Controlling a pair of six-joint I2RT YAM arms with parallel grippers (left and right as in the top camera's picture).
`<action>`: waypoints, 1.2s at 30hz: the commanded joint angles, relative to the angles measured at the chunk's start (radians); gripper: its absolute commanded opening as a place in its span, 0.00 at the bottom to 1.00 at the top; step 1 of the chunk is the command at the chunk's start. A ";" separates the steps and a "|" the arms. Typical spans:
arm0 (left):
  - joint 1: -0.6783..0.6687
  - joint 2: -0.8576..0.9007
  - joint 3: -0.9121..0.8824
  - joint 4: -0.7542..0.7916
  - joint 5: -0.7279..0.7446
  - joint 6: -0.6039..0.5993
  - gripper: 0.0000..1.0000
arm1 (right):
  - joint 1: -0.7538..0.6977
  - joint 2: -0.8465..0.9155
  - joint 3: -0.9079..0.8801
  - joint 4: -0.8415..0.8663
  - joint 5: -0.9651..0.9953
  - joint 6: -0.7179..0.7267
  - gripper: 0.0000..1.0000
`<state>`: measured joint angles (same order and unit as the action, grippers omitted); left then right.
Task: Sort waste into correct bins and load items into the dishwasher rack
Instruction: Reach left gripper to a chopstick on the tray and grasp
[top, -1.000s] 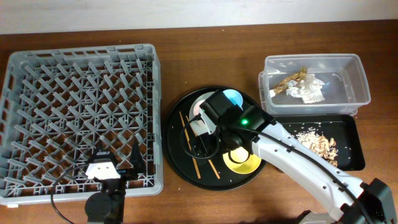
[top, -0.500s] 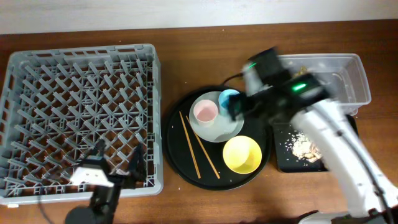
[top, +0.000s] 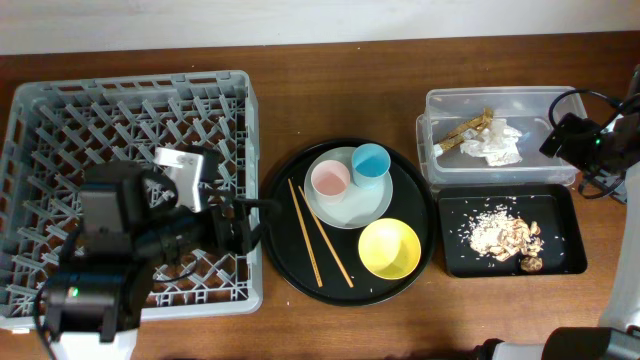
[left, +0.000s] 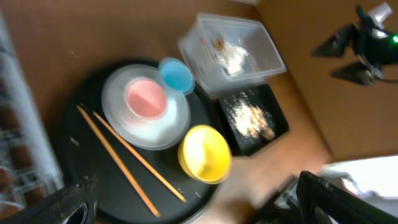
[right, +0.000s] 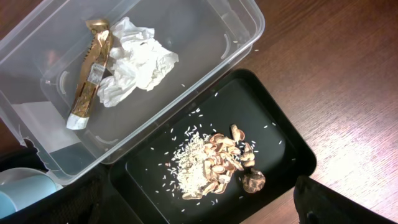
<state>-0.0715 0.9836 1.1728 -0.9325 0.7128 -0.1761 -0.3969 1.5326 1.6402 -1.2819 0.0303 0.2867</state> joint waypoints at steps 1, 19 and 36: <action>-0.053 0.076 0.004 -0.067 0.173 0.018 0.98 | -0.003 -0.005 0.014 -0.002 0.016 -0.002 0.99; -0.557 0.731 0.004 0.028 -0.728 -0.468 0.28 | -0.003 -0.005 0.014 -0.002 0.016 -0.002 0.99; -0.644 0.785 -0.108 0.207 -0.903 -0.688 0.22 | -0.003 -0.005 0.014 -0.002 0.016 -0.002 0.99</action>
<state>-0.7143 1.7550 1.0935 -0.7578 -0.1844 -0.8463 -0.3969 1.5326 1.6402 -1.2823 0.0303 0.2867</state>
